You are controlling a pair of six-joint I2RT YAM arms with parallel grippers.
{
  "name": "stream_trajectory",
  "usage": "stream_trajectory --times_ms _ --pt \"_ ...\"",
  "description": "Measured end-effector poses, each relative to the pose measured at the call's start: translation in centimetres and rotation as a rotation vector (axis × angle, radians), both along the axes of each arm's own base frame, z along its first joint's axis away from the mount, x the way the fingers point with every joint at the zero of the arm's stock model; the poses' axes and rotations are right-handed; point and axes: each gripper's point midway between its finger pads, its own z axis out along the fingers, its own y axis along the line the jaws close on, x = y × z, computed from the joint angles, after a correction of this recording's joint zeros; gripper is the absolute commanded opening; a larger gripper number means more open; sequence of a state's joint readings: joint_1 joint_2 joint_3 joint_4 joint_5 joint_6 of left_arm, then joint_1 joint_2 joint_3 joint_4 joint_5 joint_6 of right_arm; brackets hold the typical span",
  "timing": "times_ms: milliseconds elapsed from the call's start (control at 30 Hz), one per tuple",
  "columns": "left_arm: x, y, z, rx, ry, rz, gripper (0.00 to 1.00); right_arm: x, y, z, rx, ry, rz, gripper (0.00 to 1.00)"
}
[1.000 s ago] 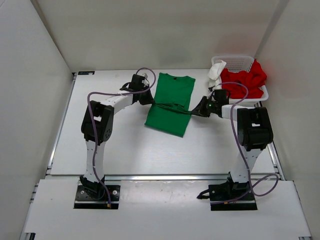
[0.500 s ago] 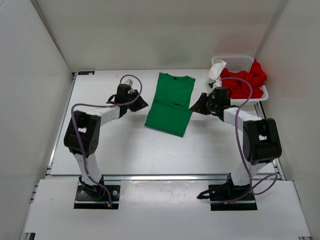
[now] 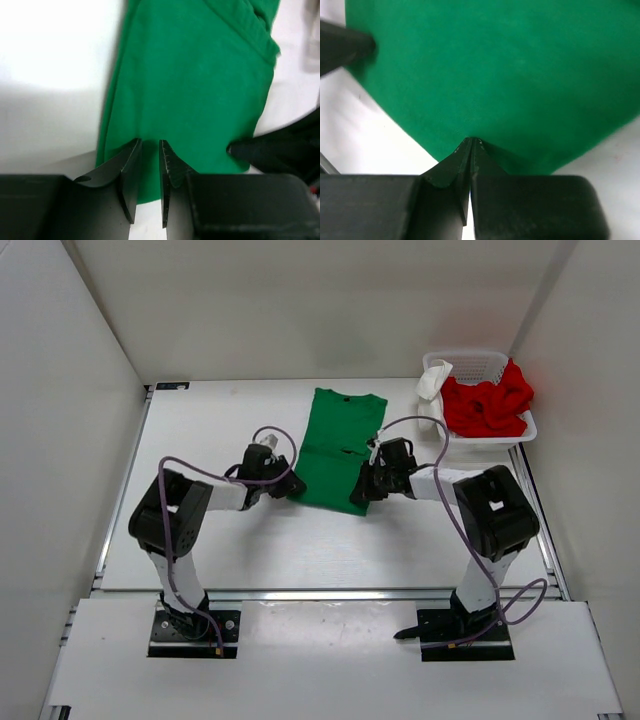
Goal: Fold and stack the t-shirts
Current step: Fold the folded rectangular tshirt in 1/3 of the way
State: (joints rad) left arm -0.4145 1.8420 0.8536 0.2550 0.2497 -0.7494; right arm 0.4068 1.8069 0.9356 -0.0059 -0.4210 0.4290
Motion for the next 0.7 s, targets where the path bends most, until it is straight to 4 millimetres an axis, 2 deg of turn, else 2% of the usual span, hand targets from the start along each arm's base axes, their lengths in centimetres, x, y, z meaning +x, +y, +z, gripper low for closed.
stream_trajectory --times_ms 67,133,233,333,433,567,633,700 --pt "-2.0 0.4 0.0 -0.017 -0.003 -0.001 0.33 -0.8 -0.2 0.0 -0.002 -0.012 0.007 0.0" --pt "-4.7 0.6 0.0 -0.043 0.005 -0.014 0.34 -2.4 -0.7 -0.1 -0.009 -0.012 0.014 0.0" --pt "-9.2 0.7 0.1 -0.072 0.018 -0.043 0.43 -5.4 -1.6 0.0 -0.023 -0.014 0.031 0.01" --pt "-12.3 1.2 0.7 -0.092 0.024 -0.064 0.45 -8.2 -2.3 0.2 -0.035 -0.016 0.062 0.14" --pt "-12.6 3.2 1.7 -0.096 0.007 -0.011 0.49 -10.3 -2.9 1.2 -0.015 -0.029 0.074 0.27" --pt "-11.3 5.9 5.3 -0.089 -0.116 0.075 0.56 -10.8 -4.7 3.8 0.047 -0.112 0.016 0.36" --pt "-11.5 6.1 6.6 -0.086 -0.161 0.075 0.58 -10.7 -5.5 4.7 0.068 -0.148 -0.021 0.39" --pt "-12.1 5.9 6.2 -0.067 -0.16 0.053 0.6 -10.7 -6.2 4.6 0.071 -0.152 -0.047 0.41"
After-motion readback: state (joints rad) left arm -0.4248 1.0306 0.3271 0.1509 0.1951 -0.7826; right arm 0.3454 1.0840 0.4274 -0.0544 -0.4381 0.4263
